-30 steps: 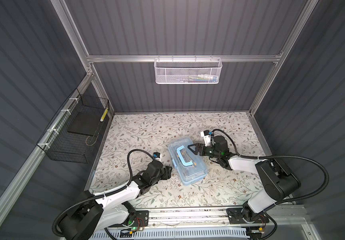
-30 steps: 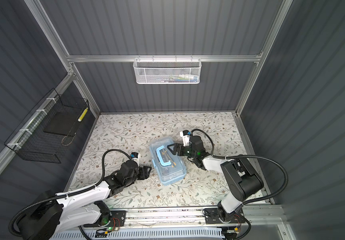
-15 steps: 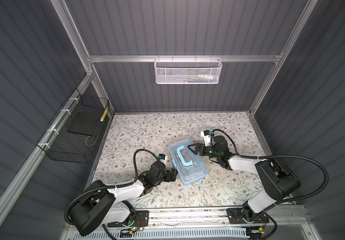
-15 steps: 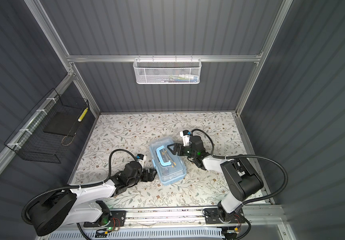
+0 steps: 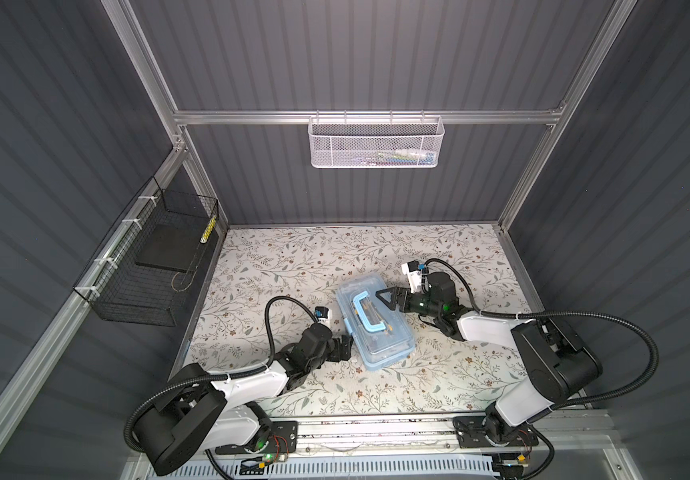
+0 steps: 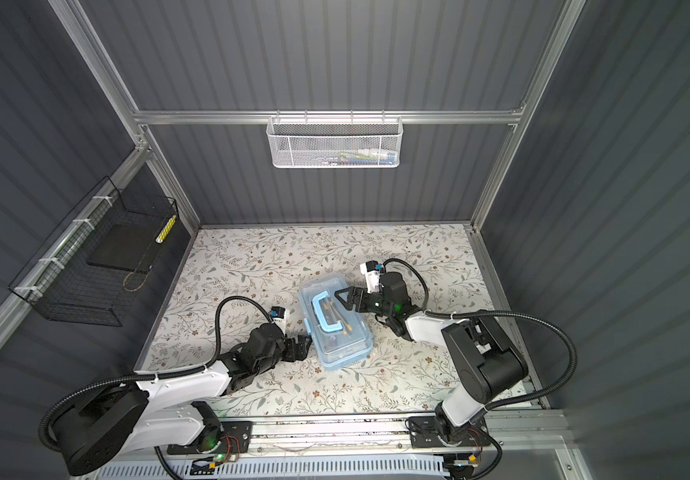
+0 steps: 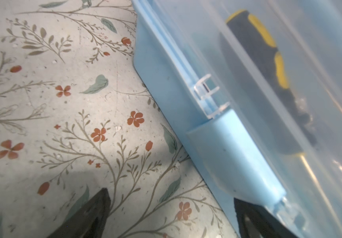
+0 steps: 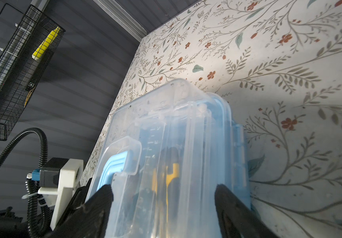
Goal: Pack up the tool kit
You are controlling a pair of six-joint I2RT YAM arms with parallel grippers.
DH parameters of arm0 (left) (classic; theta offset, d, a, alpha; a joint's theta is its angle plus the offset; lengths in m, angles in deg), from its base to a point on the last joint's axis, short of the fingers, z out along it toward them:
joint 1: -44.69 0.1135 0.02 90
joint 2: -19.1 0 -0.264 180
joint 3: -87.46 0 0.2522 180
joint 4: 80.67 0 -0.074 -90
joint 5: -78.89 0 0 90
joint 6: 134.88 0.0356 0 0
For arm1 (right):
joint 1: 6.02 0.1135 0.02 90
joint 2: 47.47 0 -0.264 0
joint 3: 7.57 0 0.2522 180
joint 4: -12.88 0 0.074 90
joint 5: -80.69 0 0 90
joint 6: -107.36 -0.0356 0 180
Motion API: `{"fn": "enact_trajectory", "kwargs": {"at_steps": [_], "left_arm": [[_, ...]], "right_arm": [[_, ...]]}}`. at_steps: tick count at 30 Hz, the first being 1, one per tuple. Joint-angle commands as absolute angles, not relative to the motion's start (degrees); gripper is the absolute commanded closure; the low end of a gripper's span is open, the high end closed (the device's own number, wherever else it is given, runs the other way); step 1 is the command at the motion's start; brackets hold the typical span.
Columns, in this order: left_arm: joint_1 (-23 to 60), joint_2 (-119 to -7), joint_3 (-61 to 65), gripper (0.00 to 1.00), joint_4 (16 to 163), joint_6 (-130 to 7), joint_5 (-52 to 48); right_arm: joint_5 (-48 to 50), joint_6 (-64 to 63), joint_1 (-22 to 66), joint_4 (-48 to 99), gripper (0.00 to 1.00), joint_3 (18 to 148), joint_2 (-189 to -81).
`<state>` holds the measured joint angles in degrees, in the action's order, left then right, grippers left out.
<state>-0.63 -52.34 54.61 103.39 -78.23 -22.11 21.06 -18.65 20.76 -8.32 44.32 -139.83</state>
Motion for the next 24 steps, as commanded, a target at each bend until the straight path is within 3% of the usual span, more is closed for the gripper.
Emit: {"fn": "enact_trajectory", "kwargs": {"at_steps": [1,12,21,24], "left_arm": [[0.05,-51.57,52.08,0.07,101.48,-77.58,-26.32],[-0.13,-51.39,49.95,0.25,96.07,-78.55,-24.37],[-2.01,-50.82,46.55,0.26,89.04,-78.62,-27.93],[-3.21,-51.56,45.84,0.19,85.86,-79.13,-29.71]], "right_arm": [[22.07,-20.08,21.31,1.16,0.19,41.64,-141.95],[22.16,-20.33,21.31,0.59,0.2,41.54,-142.48],[21.27,-19.35,21.35,1.86,0.2,41.71,-141.86],[21.33,-19.38,21.33,1.68,0.19,41.82,-141.73]]}}
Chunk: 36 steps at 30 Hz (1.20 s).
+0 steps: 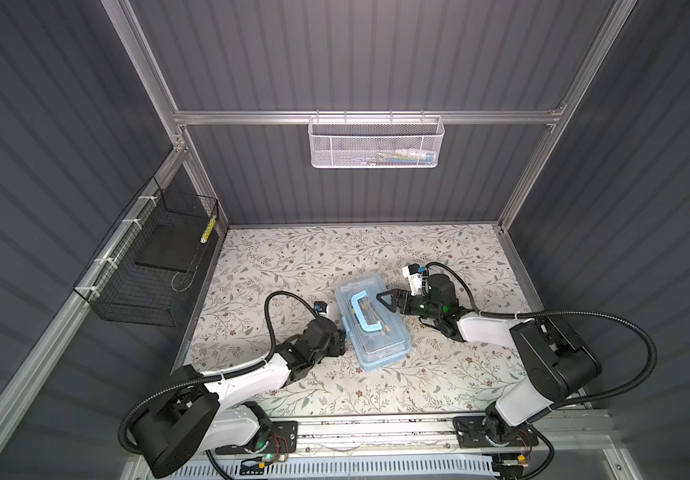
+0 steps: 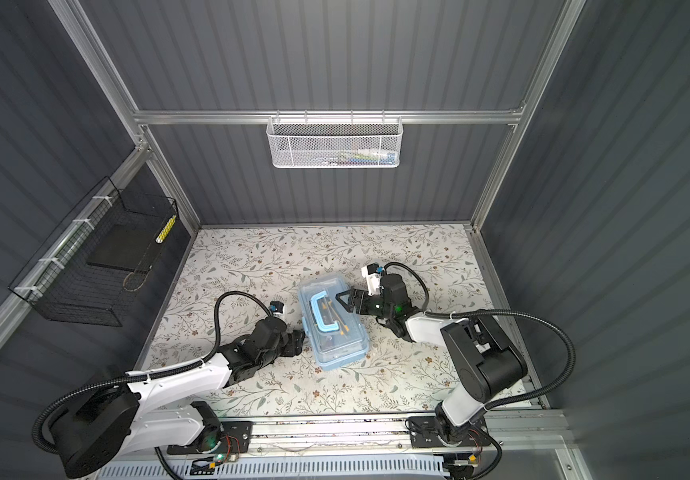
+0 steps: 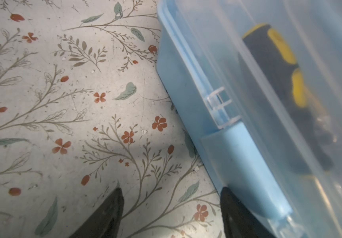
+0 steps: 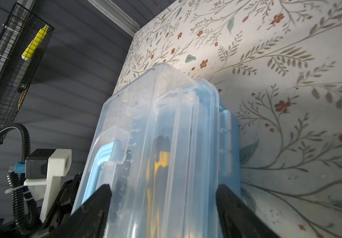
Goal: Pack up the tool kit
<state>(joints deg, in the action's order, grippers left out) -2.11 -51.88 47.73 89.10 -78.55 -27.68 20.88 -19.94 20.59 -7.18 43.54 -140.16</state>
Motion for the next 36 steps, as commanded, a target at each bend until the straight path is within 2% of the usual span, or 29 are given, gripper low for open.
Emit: {"fn": "enact_trajectory", "kwargs": {"at_steps": [1,9,10,13,24,33,36], "left_arm": [[-3.89,-51.65,46.2,0.15,85.66,-79.33,-30.36],[-7.71,-52.46,50.8,0.07,93.93,-75.44,-32.39],[-7.84,-52.29,51.91,0.01,96.33,-74.96,-32.65],[-7.89,-52.71,55.49,0.01,104.34,-74.15,-33.31],[-7.88,-61.14,56.89,0.01,117.94,-70.37,-41.76],[-7.96,-61.67,56.72,0.0,121.29,-70.2,-35.6],[-7.95,-61.67,56.41,0.0,119.93,-70.2,-36.23]], "right_arm": [[21.36,-19.33,21.29,1.68,0.19,41.92,-141.82],[21.97,-20.08,21.28,0.72,0.19,42.32,-142.65],[21.96,-20.16,21.33,0.71,0.19,42.32,-142.64],[21.8,-20.21,21.29,0.8,0.19,42.13,-142.73],[22.34,-19.74,21.09,1.54,0.19,42.73,-142.39],[22.1,-19.29,20.76,2.83,0.19,42.86,-141.95],[22.28,-19.57,20.76,2.49,0.19,42.85,-142.2]]}}
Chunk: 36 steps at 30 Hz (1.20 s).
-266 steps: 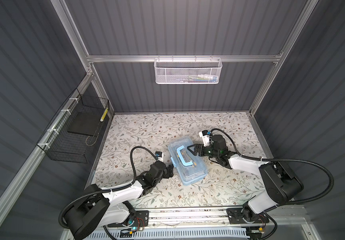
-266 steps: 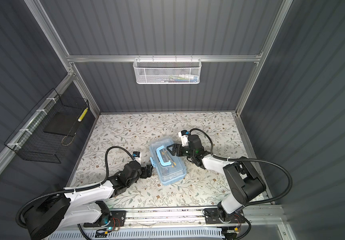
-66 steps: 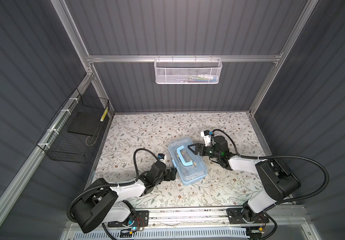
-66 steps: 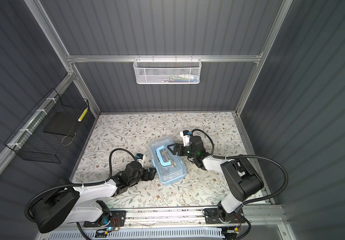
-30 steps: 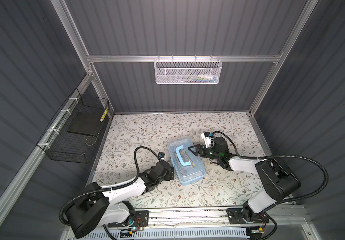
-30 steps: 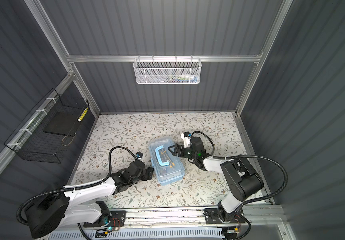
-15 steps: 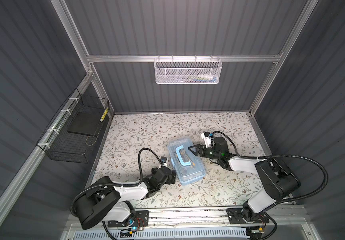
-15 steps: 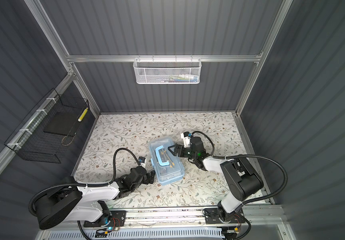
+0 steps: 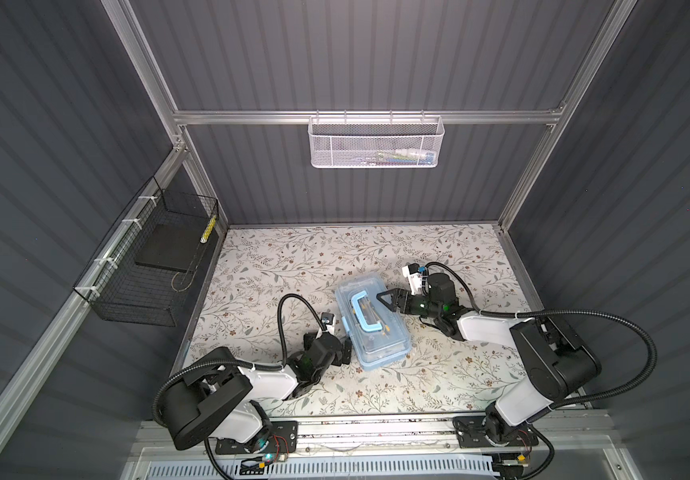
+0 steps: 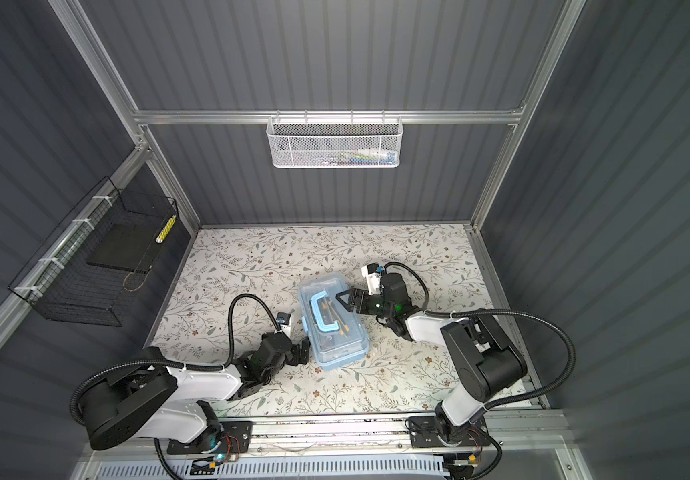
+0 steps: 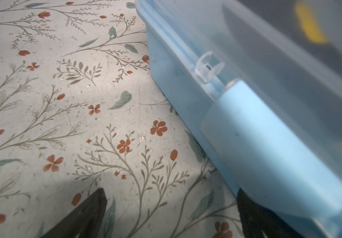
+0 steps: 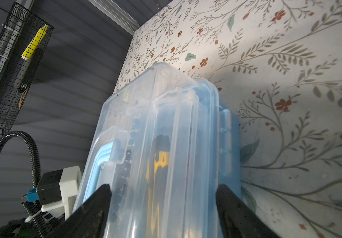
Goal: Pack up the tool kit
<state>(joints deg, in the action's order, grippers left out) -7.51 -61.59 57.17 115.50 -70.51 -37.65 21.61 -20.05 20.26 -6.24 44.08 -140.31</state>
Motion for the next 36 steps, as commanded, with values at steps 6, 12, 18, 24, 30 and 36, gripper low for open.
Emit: {"fn": "enact_trajectory", "kwargs": {"at_steps": [6,12,18,24,30,36], "left_arm": [[-7.89,-60.42,54.71,0.0,107.51,-76.23,-47.11],[-7.87,-54.71,53.37,0.0,94.06,-81.45,-53.35],[-7.91,-49.2,55.59,0.0,93.52,-80.7,-47.82],[-7.92,-50.32,58.56,0.0,106.74,-72.34,-33.71],[-7.87,-54.78,57.85,0.0,112.14,-70.64,-31.6],[-7.87,-56.33,58.23,0.0,115.67,-70.77,-31.12]], "right_arm": [[21.82,-19.55,20.7,2.65,0.19,42.35,-141.36],[21.8,-19.53,20.7,2.15,0.19,42.14,-141.51],[22.33,-20.32,20.62,0.08,0.19,42.05,-142.48],[22.59,-20.6,20.61,-0.95,0.19,41.56,-142.98],[22.42,-20.61,20.53,-0.8,0.19,41.26,-142.5],[22.32,-20.43,20.35,-0.25,0.19,41.24,-142.41]]}}
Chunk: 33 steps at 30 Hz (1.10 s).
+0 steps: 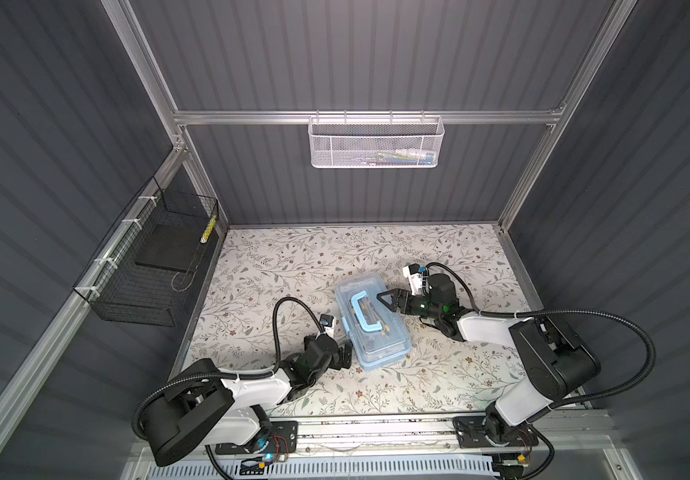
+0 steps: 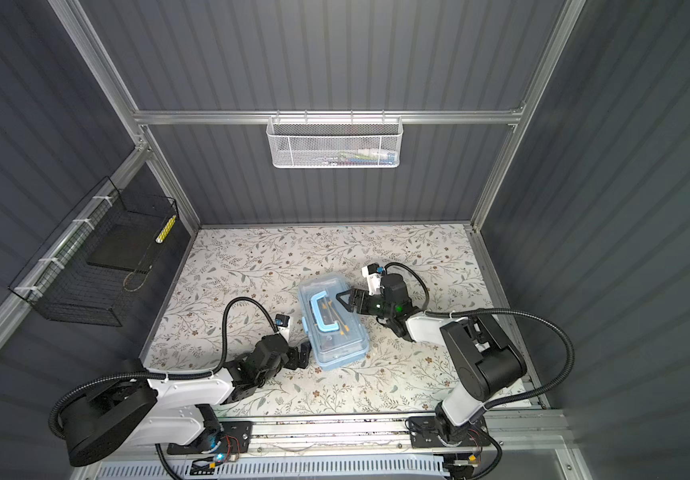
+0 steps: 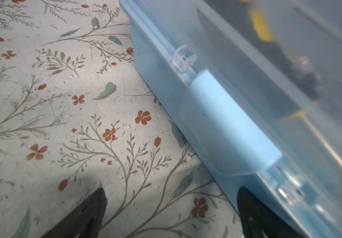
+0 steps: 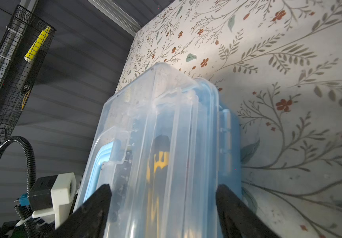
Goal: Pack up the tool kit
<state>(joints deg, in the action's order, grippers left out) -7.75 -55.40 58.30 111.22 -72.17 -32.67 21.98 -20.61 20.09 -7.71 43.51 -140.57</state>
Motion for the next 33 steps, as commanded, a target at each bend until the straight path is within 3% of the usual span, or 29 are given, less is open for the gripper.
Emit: {"fn": "enact_trajectory", "kwargs": {"at_steps": [1,12,17,23,33], "left_arm": [[-7.87,-56.68,58.3,0.0,116.35,-70.53,-31.55],[-5.93,-63.15,58.44,0.0,126.57,-67.65,-38.39],[-2.8,-63.9,57.11,0.0,130.07,-65.86,-34.47],[-2.68,-61.4,56.13,0.0,123.81,-65.89,-35.96],[-1.45,-48.83,57.02,0.0,100.16,-75.12,-44.29]], "right_arm": [[22.33,-20.43,20.34,-0.32,0.19,41.27,-142.55],[21.76,-19.91,20.37,1.24,0.19,40.98,-140.93],[21.63,-19.91,20.35,1.63,0.2,40.73,-140.31],[21.1,-19.2,20.27,2.91,0.19,40.92,-139.1],[20.84,-19.64,20.01,1.52,0.2,41.09,-140.28]]}}
